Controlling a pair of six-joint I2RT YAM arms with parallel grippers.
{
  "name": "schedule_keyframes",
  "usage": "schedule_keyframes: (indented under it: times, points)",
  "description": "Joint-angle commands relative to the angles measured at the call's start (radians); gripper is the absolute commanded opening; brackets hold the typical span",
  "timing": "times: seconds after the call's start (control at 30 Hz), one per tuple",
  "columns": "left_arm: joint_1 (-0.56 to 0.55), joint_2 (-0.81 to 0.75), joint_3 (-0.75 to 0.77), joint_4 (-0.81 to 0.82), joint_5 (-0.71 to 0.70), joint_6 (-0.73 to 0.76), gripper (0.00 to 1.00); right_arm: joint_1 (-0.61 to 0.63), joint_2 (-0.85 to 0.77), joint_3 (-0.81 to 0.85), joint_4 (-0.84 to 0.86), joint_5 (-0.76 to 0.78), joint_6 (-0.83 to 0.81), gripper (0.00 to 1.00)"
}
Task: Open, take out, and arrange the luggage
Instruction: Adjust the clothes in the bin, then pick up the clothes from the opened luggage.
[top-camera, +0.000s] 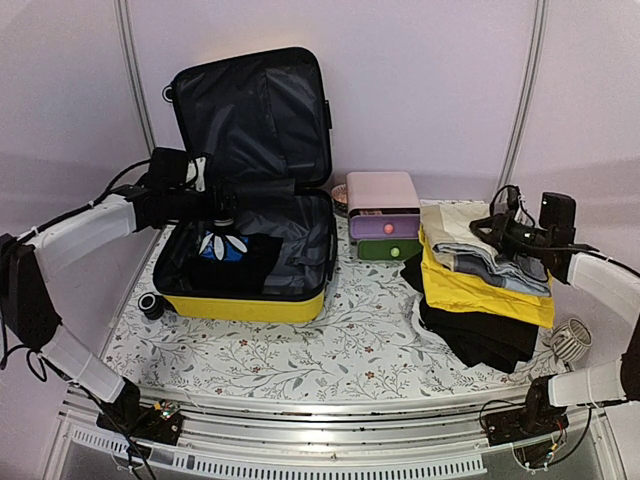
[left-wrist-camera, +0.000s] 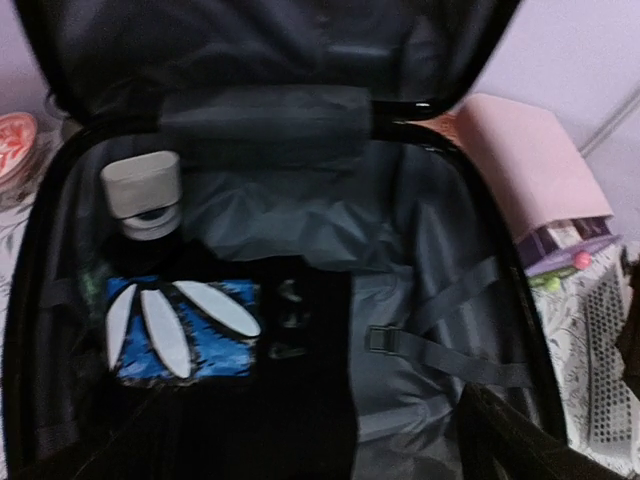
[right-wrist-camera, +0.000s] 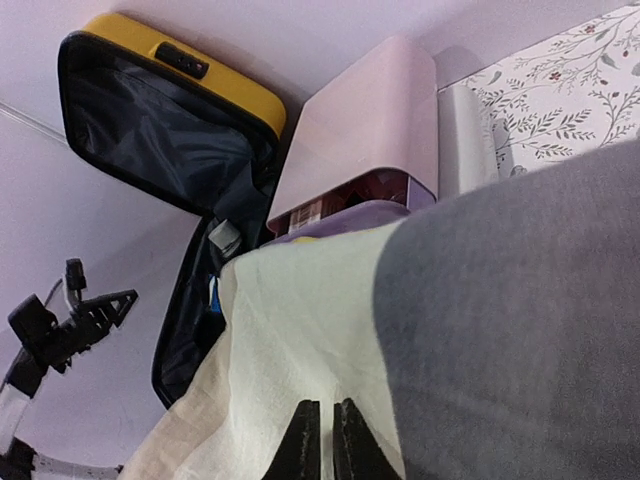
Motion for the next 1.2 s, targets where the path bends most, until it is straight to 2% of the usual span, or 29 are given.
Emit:
schedule_keyframes:
  times: [0.0,0.1,0.2,0.43,0.6,0.83,0.87,0.93,1.03,1.17]
  points:
    - [0.104,0.041,-0.028,-0.051,-0.061,0.011,0.95,-0.005,-0.044,0.160,-0.159,0.088,-0.142,0.26]
    - [0.138,0.099,-0.015,-0.046,-0.073,0.026,0.85,-0.005,-0.064,0.242,-0.234,0.091,-0.201,0.40]
    - [0.173,0.179,0.014,-0.030,-0.086,0.023,0.76,-0.004,-0.086,0.277,-0.231,0.059,-0.218,0.51]
    - [0.223,0.409,0.139,-0.036,-0.086,0.016,0.56,-0.005,-0.078,0.274,-0.152,-0.021,-0.181,0.57]
    - [0.225,0.543,0.216,-0.066,-0.156,0.022,0.59,-0.004,-0.052,0.274,-0.146,-0.046,-0.183,0.58]
    - [0.234,0.645,0.276,-0.111,-0.152,0.020,0.64,-0.005,-0.043,0.271,-0.117,-0.073,-0.171,0.59]
    - [0.237,0.650,0.277,-0.110,-0.140,0.021,0.61,-0.004,-0.040,0.272,-0.114,-0.079,-0.169,0.58]
    - [0.244,0.644,0.275,-0.099,-0.080,0.020,0.39,-0.003,-0.034,0.275,-0.112,-0.090,-0.163,0.58]
    - [0.256,0.575,0.212,-0.002,0.107,0.018,0.02,0.001,-0.030,0.277,-0.109,-0.099,-0.156,0.58]
    - [0.255,0.422,0.119,0.099,0.212,-0.007,0.00,0.011,-0.030,0.275,-0.108,-0.096,-0.153,0.57]
